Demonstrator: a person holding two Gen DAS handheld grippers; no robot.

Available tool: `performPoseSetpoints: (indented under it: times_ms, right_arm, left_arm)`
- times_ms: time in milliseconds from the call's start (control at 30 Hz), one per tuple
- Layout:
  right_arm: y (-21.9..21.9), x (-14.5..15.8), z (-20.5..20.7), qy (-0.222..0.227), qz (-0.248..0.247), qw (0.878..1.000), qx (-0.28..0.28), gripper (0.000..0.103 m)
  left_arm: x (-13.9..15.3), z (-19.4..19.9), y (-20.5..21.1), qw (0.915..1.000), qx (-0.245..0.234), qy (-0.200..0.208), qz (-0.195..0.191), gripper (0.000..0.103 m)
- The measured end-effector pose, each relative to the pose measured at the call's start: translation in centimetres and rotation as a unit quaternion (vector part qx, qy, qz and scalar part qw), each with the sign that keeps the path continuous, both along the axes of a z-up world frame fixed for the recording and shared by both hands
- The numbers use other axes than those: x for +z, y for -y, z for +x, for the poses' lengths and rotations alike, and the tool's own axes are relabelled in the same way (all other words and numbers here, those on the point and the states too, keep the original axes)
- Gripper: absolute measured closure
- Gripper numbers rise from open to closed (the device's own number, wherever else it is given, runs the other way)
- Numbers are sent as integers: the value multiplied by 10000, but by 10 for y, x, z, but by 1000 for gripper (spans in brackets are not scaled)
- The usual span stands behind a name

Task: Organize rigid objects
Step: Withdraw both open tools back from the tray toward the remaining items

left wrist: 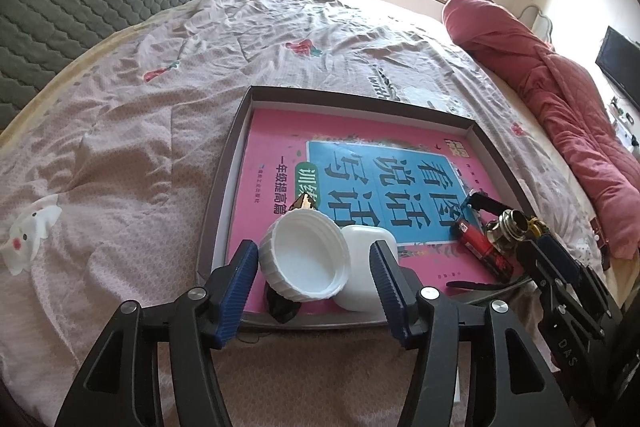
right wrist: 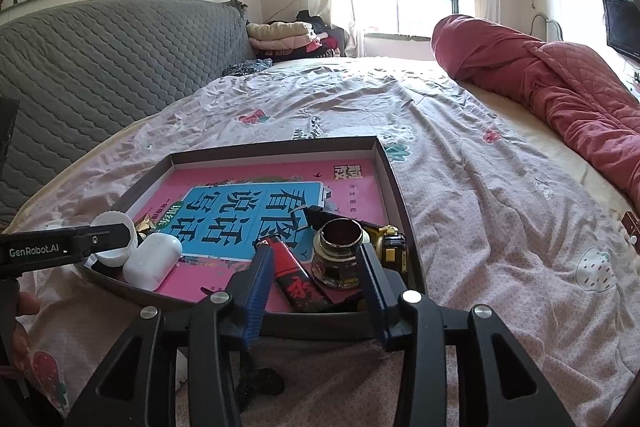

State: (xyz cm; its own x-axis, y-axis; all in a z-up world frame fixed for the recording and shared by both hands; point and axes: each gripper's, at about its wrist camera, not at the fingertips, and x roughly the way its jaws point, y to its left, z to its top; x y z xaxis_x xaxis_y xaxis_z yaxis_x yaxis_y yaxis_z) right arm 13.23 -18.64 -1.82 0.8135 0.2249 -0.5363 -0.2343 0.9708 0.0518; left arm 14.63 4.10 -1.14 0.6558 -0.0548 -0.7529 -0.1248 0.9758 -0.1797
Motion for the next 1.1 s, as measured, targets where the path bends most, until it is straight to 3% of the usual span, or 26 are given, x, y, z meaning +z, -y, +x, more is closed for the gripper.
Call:
performPoseSetpoints:
  times_ms: [300, 400, 633, 1100]
  right_arm:
    - [4, 7, -9, 119, 59, 9999, 89, 59]
    - [7, 11, -13, 149, 118, 9998, 102, 52]
    - [12, 16, -27, 168, 130, 9997, 117, 51]
    - [17, 21, -58, -135, 424, 9990, -35, 51]
  left_arm:
    - [13, -11, 4, 9999, -38, 87, 69, 37]
    - [18, -16, 9, 9999, -67, 121, 92, 36]
    - [29, -27, 24, 9995, -210, 201, 152, 35]
    - [53, -52, 40, 9987, -366, 302, 202, 34]
